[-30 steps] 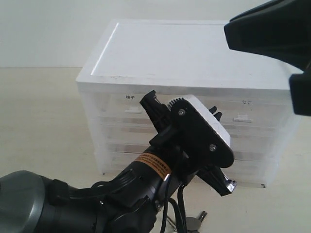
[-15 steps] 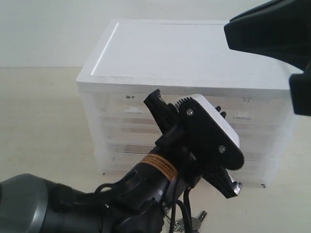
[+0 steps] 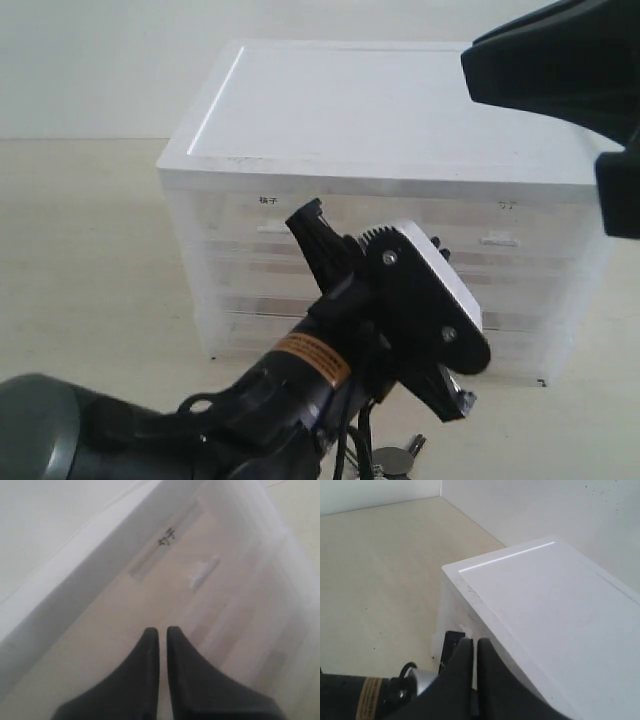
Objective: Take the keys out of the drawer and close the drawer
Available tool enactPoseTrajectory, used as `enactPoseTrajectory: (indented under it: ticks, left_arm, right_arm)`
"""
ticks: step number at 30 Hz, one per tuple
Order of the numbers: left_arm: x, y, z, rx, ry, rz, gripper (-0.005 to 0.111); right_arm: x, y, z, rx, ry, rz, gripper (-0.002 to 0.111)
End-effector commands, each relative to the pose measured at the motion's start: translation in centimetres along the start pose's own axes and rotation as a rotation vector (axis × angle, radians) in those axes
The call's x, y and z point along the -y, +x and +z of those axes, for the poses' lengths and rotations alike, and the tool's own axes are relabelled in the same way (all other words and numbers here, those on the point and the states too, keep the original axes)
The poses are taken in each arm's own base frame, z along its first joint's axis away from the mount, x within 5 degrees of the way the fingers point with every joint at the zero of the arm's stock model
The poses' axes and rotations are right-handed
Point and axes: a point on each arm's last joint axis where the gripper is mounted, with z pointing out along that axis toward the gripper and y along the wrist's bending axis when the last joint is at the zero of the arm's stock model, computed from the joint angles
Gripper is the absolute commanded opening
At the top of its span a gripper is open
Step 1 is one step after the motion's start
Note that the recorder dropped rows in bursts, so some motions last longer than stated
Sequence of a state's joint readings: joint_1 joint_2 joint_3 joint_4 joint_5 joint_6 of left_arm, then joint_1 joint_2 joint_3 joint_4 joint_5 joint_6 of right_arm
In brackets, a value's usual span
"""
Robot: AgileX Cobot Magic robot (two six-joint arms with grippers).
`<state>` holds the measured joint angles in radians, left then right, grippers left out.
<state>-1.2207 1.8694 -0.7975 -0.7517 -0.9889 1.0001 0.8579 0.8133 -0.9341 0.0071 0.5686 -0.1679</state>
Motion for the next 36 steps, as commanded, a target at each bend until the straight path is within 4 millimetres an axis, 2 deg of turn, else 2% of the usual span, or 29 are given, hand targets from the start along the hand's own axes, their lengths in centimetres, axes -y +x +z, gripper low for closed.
enactPoseTrajectory:
  ticks: [1, 4, 7, 9, 12, 14, 15, 18, 19, 21, 25, 29, 36]
  left_arm:
    - [-1.7, 0.2, 1.7, -0.004, -0.022, -0.050, 0.005]
    - [-2.0, 0.2, 2.4, -0.037, 0.007, -0.068, 0.005]
    - [-1.5, 0.2, 2.2, -0.046, 0.035, -0.066, 0.005]
    - [-0.8, 0.1, 1.6, -0.045, 0.064, -0.060, 0.005]
    - [0.4, -0.6, -0.4, -0.031, 0.123, -0.037, 0.005]
    - [1.9, -1.3, -3.0, -0.050, 0.288, 0.034, 0.005]
    - [2.7, -1.6, -4.6, -0.148, 0.503, 0.013, 0.005]
    - [2.4, -1.7, -6.9, -0.358, 0.867, -0.060, 0.005]
    - [1.8, -0.8, -6.8, -0.445, 0.924, -0.103, 0.005]
    - [1.2, 0.9, -5.5, -0.527, 0.899, -0.147, 0.005]
    - [2.5, 3.8, -4.5, -0.636, 0.937, -0.122, 0.005]
    - [3.2, 5.2, -3.5, -0.644, 0.887, -0.087, 0.005]
    - [4.1, 5.9, -2.0, -0.652, 0.863, -0.078, 0.005]
  right_arm:
    - [0.0, 0.2, 0.0, -0.005, 0.000, 0.001, 0.000]
    - [0.0, 0.2, 0.0, -0.005, 0.000, 0.001, 0.000]
    - [0.0, 0.2, 0.0, -0.005, 0.000, 0.001, 0.000]
    - [0.0, 0.2, 0.0, -0.005, 0.000, 0.001, 0.000]
    - [0.0, 0.2, 0.0, -0.009, -0.001, 0.001, 0.000]
    - [0.0, 0.2, 0.0, -0.009, -0.001, 0.001, 0.000]
    - [0.0, 0.2, 0.0, -0.012, -0.001, 0.001, 0.000]
    - [0.0, 0.2, 0.0, -0.013, -0.001, 0.001, 0.000]
    - [0.0, 0.2, 0.0, -0.013, -0.001, 0.001, 0.000]
    - [0.0, 0.3, 0.0, -0.020, -0.003, 0.001, 0.000]
    - [-0.1, 0.4, 0.0, -0.030, -0.004, 0.001, 0.000]
    - [-0.1, 0.4, 0.0, -0.029, -0.008, 0.007, 0.000]
    - [-0.1, 0.4, 0.0, -0.034, -0.009, 0.007, 0.000]
